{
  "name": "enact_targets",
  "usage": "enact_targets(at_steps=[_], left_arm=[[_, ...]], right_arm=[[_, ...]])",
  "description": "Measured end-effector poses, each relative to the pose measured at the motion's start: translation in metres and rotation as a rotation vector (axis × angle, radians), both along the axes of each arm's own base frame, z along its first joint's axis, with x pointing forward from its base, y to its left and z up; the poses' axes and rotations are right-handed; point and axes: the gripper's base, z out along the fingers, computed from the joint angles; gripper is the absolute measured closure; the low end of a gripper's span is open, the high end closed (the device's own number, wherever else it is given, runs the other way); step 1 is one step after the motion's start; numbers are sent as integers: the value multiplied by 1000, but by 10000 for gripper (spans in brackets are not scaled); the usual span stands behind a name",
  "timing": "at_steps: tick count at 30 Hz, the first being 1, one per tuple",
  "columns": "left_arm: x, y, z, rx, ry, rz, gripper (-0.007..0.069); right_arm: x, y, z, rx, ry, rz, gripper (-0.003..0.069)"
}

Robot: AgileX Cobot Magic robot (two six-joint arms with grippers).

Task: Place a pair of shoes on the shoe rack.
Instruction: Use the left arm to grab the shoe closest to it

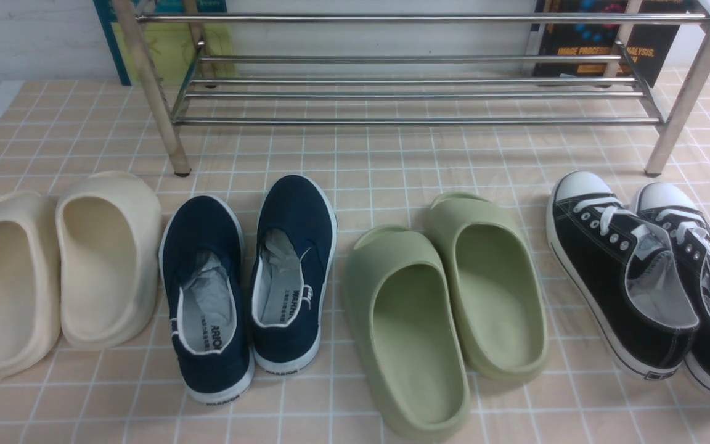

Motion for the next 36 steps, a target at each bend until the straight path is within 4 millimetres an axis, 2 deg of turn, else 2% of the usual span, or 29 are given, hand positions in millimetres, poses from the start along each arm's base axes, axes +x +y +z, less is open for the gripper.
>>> enact_targets(at_steps=[3, 4, 6, 7, 9, 10, 11, 15, 16, 17, 20, 21, 23, 24, 27, 28, 29, 33, 36], left_arm=[[-9, -2, 38, 160, -26, -15, 395], [-10, -2, 41, 177, -28, -16, 395], [-20, -1, 88, 416, 34, -19, 460], [-20, 0, 102, 496, 104, -24, 496], [-12, 5, 119, 612, 296, -54, 566], [-11, 6, 121, 628, 318, -54, 578], [-2, 10, 134, 702, 476, -86, 609], [32, 19, 151, 792, 795, -184, 622], [35, 19, 152, 795, 809, -189, 622], [54, 21, 152, 800, 907, -233, 622], [84, 19, 142, 807, 1000, -317, 606], [84, 19, 142, 808, 998, -317, 606], [103, 11, 133, 824, 1029, -391, 569], [116, 2, 125, 845, 1039, -453, 517], [138, -21, 108, 879, 1049, -575, 382], [139, -23, 107, 881, 1048, -582, 372], [149, -35, 99, 884, 1039, -627, 295], [175, -68, 75, 863, 995, -687, 116], [194, -81, 55, 799, 998, -662, 46]], right_arm=[[0, 0, 0, 0, 0, 0, 421], [0, 0, 0, 0, 0, 0, 421], [0, 0, 0, 0, 0, 0, 421], [0, 0, 0, 0, 0, 0, 421], [0, 0, 0, 0, 0, 0, 421], [0, 0, 0, 0, 0, 0, 421], [0, 0, 0, 0, 0, 0, 421], [0, 0, 0, 0, 0, 0, 421], [0, 0, 0, 0, 0, 0, 421], [0, 0, 0, 0, 0, 0, 421], [0, 0, 0, 0, 0, 0, 421], [0, 0, 0, 0, 0, 0, 421], [0, 0, 0, 0, 0, 0, 421], [0, 0, 0, 0, 0, 0, 421], [0, 0, 0, 0, 0, 0, 421], [0, 0, 0, 0, 0, 0, 421], [0, 0, 0, 0, 0, 0, 421], [0, 0, 0, 0, 0, 0, 421], [0, 0, 0, 0, 0, 0, 421]])
